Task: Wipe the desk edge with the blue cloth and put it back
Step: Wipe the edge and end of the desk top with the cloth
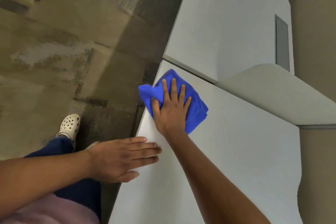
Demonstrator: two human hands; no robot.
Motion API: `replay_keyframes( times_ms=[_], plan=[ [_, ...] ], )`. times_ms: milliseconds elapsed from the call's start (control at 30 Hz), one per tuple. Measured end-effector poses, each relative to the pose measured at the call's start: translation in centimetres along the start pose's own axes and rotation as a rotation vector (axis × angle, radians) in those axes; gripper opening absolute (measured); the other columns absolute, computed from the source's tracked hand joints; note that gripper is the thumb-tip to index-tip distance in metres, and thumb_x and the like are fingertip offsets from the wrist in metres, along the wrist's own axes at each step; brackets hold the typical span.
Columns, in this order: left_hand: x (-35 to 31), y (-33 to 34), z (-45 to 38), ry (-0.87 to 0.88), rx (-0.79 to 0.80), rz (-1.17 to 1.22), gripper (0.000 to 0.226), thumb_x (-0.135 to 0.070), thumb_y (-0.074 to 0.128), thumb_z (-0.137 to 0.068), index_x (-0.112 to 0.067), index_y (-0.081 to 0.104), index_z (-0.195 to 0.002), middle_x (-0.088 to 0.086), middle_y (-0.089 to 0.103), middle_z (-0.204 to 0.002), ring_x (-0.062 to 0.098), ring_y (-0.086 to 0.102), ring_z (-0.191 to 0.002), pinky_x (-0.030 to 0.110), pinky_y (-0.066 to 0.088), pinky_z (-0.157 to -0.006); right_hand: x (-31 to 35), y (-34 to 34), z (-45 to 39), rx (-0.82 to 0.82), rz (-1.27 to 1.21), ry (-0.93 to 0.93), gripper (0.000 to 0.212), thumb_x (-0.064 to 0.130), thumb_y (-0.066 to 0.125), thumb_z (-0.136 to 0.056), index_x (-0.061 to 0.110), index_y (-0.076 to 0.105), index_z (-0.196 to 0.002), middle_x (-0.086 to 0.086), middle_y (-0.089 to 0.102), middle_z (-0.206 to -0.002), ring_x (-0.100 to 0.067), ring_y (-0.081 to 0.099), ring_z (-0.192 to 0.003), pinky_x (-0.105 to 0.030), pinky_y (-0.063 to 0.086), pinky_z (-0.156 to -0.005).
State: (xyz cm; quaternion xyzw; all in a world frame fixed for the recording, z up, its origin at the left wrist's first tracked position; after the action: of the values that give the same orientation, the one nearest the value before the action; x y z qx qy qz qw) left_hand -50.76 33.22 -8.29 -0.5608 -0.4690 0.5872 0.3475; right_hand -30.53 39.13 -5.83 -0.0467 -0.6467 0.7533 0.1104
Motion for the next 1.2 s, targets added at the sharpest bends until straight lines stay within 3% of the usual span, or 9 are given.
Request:
replay_keyframes(
  times_ms=[100,267,467,667,733,867,967,1133,1200],
  plan=[
    [0.0,0.0,0.0,0.000,0.008,-0.026,0.065,-0.049,0.032,-0.112,-0.020,0.024,-0.169,0.003,0.020,-0.178,0.018,0.010,-0.166,0.042,0.007,-0.130,-0.6,-1.6,-4.9,-0.019,-0.027,-0.046,0.071,0.066,0.036,-0.103,0.041,0.017,-0.168,0.006,0.010,-0.179,-0.032,0.001,-0.166,-0.065,0.000,-0.129],
    [-0.2,-0.1,-0.1,-0.001,0.053,-0.009,0.065,-0.050,0.032,-0.112,-0.020,0.022,-0.169,0.003,0.018,-0.178,0.018,0.007,-0.166,0.042,0.008,-0.131,2.2,-0.8,-6.1,-0.090,-0.113,0.244,0.069,0.059,0.032,-0.106,0.036,0.015,-0.169,0.000,0.009,-0.180,-0.040,0.001,-0.164,-0.073,0.004,-0.125],
    [0.2,0.4,-0.1,0.011,0.006,-0.005,0.066,-0.046,0.036,-0.112,-0.017,0.022,-0.169,0.004,0.017,-0.179,0.018,0.010,-0.166,0.042,0.009,-0.133,-3.5,-0.9,-2.1,-0.024,-0.003,-0.244,0.067,0.061,0.025,-0.106,0.037,0.020,-0.168,0.006,0.014,-0.179,-0.032,0.008,-0.165,-0.065,0.006,-0.130],
    [0.0,0.7,0.0,0.013,0.042,0.012,0.066,-0.048,0.030,-0.113,-0.019,0.015,-0.171,0.003,0.012,-0.180,0.018,0.004,-0.166,0.043,0.007,-0.132,-7.7,-1.3,-3.3,-0.138,-0.165,0.496,0.069,0.060,0.034,-0.106,0.034,0.020,-0.169,0.003,0.013,-0.179,-0.031,0.006,-0.165,-0.066,0.005,-0.128],
    [0.1,0.7,0.0,0.015,0.045,-0.004,0.065,-0.048,0.029,-0.113,-0.018,0.018,-0.170,0.004,0.014,-0.179,0.018,0.005,-0.166,0.043,0.006,-0.133,-4.7,-0.8,-2.7,-0.141,-0.165,0.538,0.069,0.059,0.031,-0.107,0.033,0.015,-0.169,0.001,0.010,-0.179,-0.035,0.004,-0.165,-0.068,0.004,-0.128],
    [0.1,0.4,-0.1,0.020,0.028,-0.002,0.065,-0.045,0.034,-0.112,-0.017,0.023,-0.169,0.004,0.018,-0.178,0.018,0.008,-0.166,0.043,0.008,-0.134,0.3,0.1,-0.9,-0.088,-0.026,0.020,0.068,0.058,0.025,-0.106,0.033,0.018,-0.169,0.000,0.014,-0.179,-0.037,0.008,-0.165,-0.064,0.005,-0.130],
    [0.1,0.3,-0.1,0.026,0.028,-0.003,0.064,-0.044,0.036,-0.112,-0.016,0.026,-0.168,0.005,0.019,-0.178,0.019,0.013,-0.165,0.044,0.012,-0.133,-3.1,-0.3,-0.3,-0.023,-0.065,-0.279,0.065,0.060,0.027,-0.107,0.035,0.024,-0.168,0.005,0.019,-0.178,-0.030,0.009,-0.166,-0.060,0.006,-0.132],
    [0.0,0.1,0.1,0.041,0.041,-0.034,0.064,-0.046,0.031,-0.114,-0.016,0.020,-0.169,0.005,0.014,-0.179,0.021,0.008,-0.166,0.044,0.009,-0.133,-6.4,-0.8,-0.1,-0.138,-0.164,0.407,0.063,0.056,0.033,-0.110,0.035,0.021,-0.168,0.004,0.015,-0.179,-0.030,0.007,-0.166,-0.062,0.003,-0.131],
    [-0.1,0.0,0.0,0.043,0.037,-0.051,0.065,-0.047,0.028,-0.114,-0.015,0.019,-0.169,0.006,0.015,-0.178,0.022,0.007,-0.166,0.045,0.007,-0.132,-3.9,-0.3,0.4,-0.132,-0.161,0.525,0.065,0.057,0.030,-0.109,0.036,0.016,-0.169,0.002,0.011,-0.179,-0.034,0.005,-0.166,-0.066,0.003,-0.129]
  ],
)
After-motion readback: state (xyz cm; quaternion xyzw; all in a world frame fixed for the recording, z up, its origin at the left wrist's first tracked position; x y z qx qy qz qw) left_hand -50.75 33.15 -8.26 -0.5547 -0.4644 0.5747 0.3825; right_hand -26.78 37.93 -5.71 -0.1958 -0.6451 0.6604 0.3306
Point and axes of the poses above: each hand's wrist, its own z-axis away from the middle knuckle, its own y-axis out of the palm, x = y × z, the point moved 1 cm from there along -z, towards the middle knuckle
